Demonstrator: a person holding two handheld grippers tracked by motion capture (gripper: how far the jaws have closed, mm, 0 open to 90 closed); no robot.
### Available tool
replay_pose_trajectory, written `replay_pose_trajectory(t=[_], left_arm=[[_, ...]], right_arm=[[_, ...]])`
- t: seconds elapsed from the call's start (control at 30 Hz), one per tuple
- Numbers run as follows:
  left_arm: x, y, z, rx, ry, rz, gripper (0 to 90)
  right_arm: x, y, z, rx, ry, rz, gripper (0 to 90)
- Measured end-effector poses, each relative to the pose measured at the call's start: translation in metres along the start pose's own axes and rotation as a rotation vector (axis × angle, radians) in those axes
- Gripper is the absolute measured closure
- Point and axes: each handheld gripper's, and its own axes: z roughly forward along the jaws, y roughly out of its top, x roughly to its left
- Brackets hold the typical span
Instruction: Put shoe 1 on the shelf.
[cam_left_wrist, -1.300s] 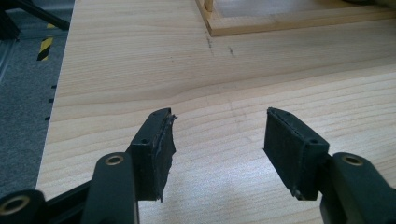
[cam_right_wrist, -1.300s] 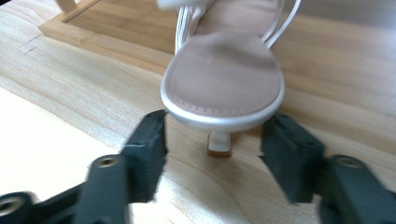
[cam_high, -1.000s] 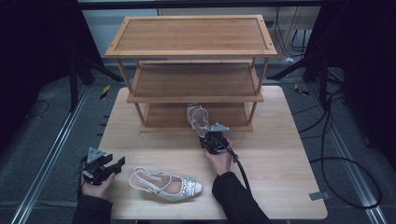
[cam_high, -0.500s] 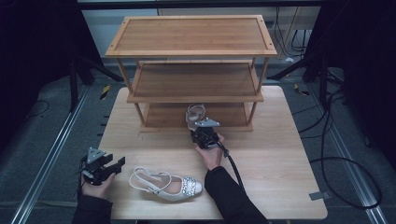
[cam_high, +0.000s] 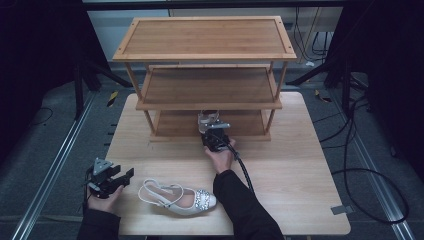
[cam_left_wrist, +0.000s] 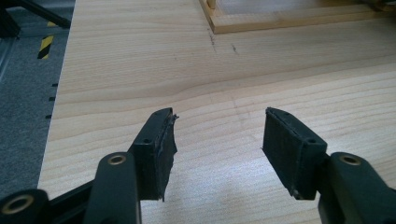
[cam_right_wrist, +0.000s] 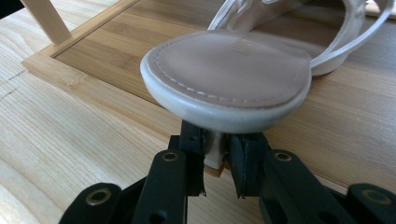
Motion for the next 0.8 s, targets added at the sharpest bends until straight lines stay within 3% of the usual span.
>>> replay_pose_trajectory(t=[0.3,0.57,0.67,0.73,0.8], left_arm=[[-0.0002,-0.0001,0.0,-0.001,0.0,-0.002,42.4],[0.0005,-0.0002,-0.0001,0.001,0.001,-0.002,42.4],[0.0005,-0.0003,-0.0001,0.002,0.001,0.0,42.3],[0.0005,-0.0004,-0.0004,-0.001,-0.001,-0.004,42.2],[0.0009,-0.0005,-0.0003,0.0,0.0,-0.004,42.1]], right_arm=[[0.0012,0.0001,0.0039,-0.013,-0.008,0.006,76.7],[-0.0006,-0.0023,0.0078,-0.021,-0.037,-0.032,76.6],[0.0001,-0.0021,0.0071,-0.015,-0.029,-0.02,76.1],[-0.0032,-0.0019,0.0056,0.0,-0.031,0.004,63.5],[-0.0048,-0.0025,0.0001,0.002,-0.003,0.01,55.2]])
